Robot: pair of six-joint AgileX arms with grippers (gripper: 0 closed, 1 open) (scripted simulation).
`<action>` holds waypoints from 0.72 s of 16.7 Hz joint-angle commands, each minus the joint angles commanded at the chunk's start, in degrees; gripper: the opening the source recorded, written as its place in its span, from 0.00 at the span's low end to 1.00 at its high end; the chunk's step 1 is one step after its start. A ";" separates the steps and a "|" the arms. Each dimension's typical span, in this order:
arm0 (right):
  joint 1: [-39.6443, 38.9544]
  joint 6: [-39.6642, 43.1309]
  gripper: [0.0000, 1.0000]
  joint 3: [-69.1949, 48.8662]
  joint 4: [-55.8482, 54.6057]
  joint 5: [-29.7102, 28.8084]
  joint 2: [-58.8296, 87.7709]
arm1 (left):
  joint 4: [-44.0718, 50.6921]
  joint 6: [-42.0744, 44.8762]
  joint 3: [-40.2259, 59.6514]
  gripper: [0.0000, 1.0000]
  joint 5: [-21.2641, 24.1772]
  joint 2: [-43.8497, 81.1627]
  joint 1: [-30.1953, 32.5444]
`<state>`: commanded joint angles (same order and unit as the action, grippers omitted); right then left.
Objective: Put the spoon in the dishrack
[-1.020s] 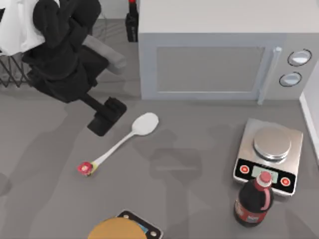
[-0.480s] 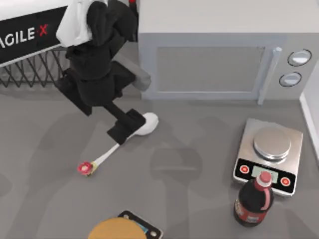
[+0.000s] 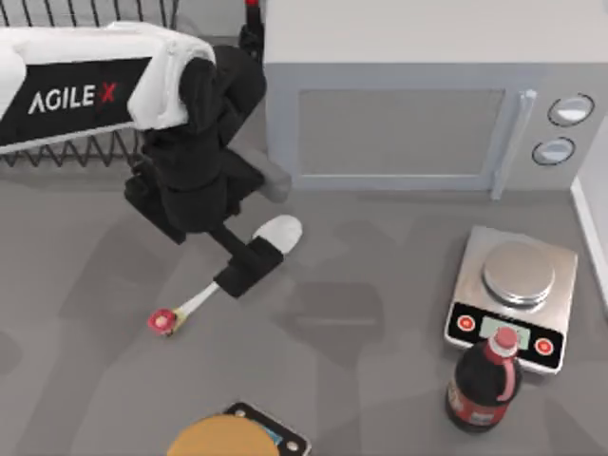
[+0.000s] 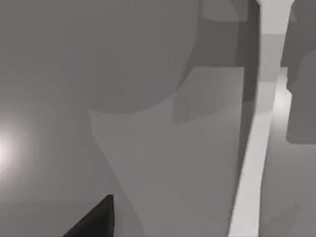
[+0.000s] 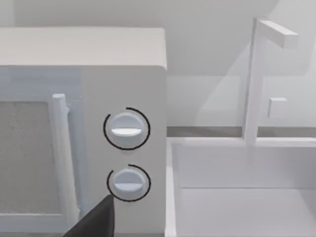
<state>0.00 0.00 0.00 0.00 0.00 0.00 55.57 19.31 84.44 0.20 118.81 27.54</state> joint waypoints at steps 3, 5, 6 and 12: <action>0.00 0.00 1.00 0.00 0.00 0.00 0.00 | -7.67 0.03 -4.57 1.00 0.02 2.93 0.01; 0.00 0.00 1.00 0.00 0.00 0.00 0.00 | -9.83 0.06 -6.11 1.00 0.03 4.07 0.03; 0.00 0.00 1.00 0.00 0.00 0.00 0.00 | -10.02 0.06 -6.25 1.00 0.03 4.17 0.03; 0.00 0.00 1.00 0.00 0.00 0.00 0.00 | -10.02 0.06 -6.25 0.77 0.03 4.17 0.03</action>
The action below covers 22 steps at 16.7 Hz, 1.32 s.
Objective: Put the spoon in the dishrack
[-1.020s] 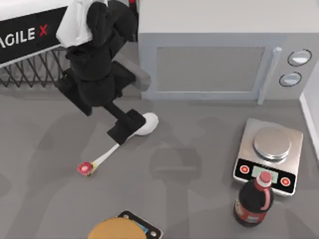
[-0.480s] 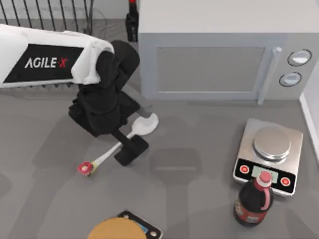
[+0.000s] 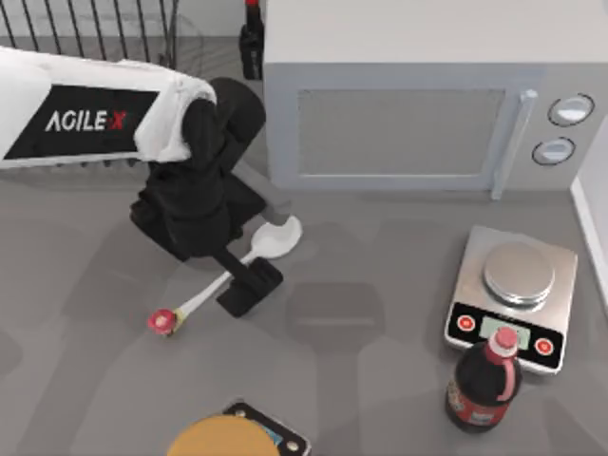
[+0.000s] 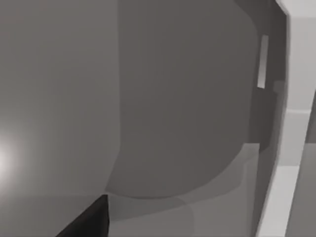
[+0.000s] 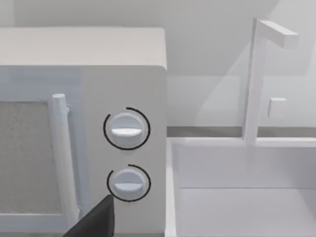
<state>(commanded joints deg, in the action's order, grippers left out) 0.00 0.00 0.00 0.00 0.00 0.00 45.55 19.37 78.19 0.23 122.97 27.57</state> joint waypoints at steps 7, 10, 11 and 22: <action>0.00 0.00 1.00 0.00 0.00 0.00 0.00 | 0.00 0.00 0.00 0.25 0.00 0.00 0.00; 0.00 0.00 1.00 0.00 0.00 0.00 0.00 | 0.00 0.00 0.00 0.02 0.00 0.00 0.00; 0.00 0.00 1.00 0.00 0.00 0.00 0.00 | 0.00 0.00 0.00 0.00 0.00 0.00 0.00; 0.00 0.00 1.00 0.00 0.00 0.00 0.00 | 3.54 -0.33 3.07 0.00 0.61 -2.75 -0.03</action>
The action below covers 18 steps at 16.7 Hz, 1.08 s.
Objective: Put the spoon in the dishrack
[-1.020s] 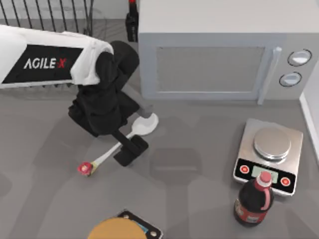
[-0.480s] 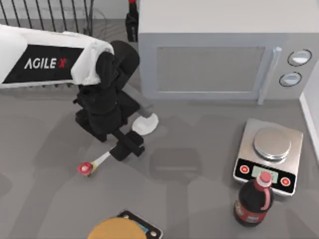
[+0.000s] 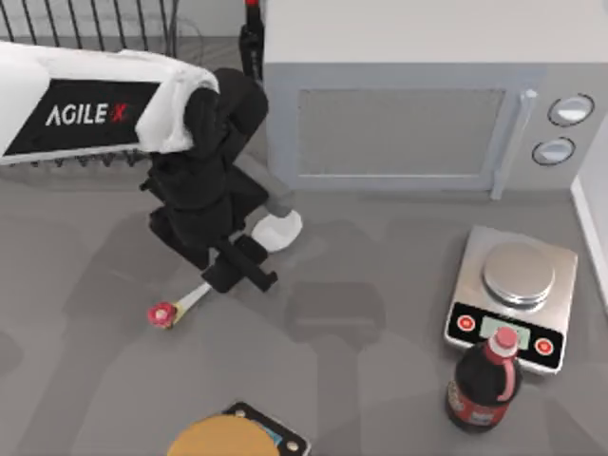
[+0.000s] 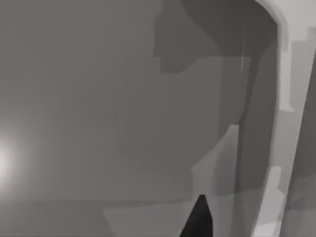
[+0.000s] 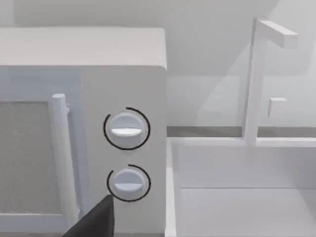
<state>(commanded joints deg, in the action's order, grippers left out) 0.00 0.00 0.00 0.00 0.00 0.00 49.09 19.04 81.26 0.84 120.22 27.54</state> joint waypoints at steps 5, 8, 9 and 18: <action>0.00 0.00 1.00 0.00 0.00 0.00 0.00 | 15.63 -0.34 14.73 0.00 -0.01 -0.76 -0.02; 0.00 0.00 1.00 0.00 0.00 0.00 0.00 | 29.36 -0.29 25.86 0.00 -0.02 -1.69 0.25; 0.00 0.00 1.00 0.00 0.00 0.00 0.00 | 33.03 -0.27 29.18 0.00 -0.03 -2.11 0.32; 0.00 0.00 1.00 0.00 0.00 0.00 0.00 | 42.23 -0.27 38.12 0.00 -0.08 -4.10 0.16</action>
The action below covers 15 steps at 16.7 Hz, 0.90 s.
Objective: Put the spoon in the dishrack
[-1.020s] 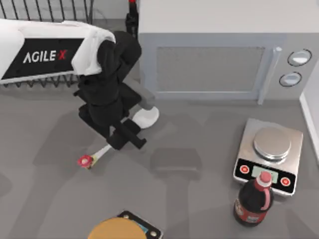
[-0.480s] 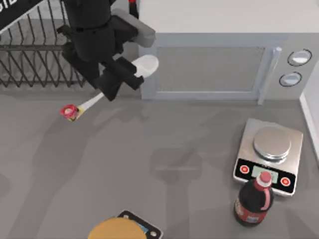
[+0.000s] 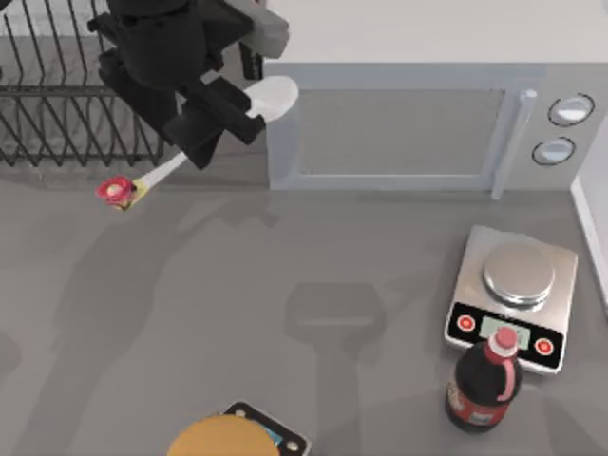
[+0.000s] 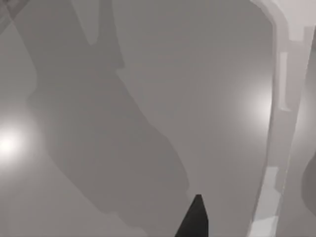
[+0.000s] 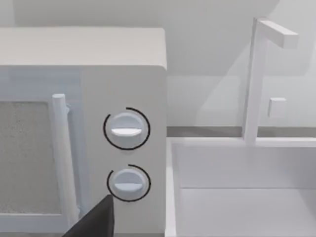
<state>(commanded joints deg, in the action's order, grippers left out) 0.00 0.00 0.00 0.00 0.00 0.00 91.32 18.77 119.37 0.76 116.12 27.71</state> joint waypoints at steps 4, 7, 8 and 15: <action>0.00 0.00 1.00 0.00 0.00 0.00 0.00 | -3.02 -0.69 -2.22 0.00 0.49 -2.39 -1.57; 0.00 0.00 1.00 0.00 0.00 0.00 0.00 | -10.69 -2.47 -7.44 0.00 1.61 -8.58 -5.36; 0.00 0.00 1.00 0.00 0.00 0.00 0.00 | -14.04 -3.23 -9.66 0.00 2.09 -11.24 -6.97; 0.00 0.00 1.00 0.00 0.00 0.00 0.00 | -43.37 -9.93 -30.07 0.00 6.47 -35.54 -21.11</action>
<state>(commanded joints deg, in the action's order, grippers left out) 0.00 0.00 0.00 0.00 0.00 0.00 47.95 8.84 89.30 7.22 80.58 6.59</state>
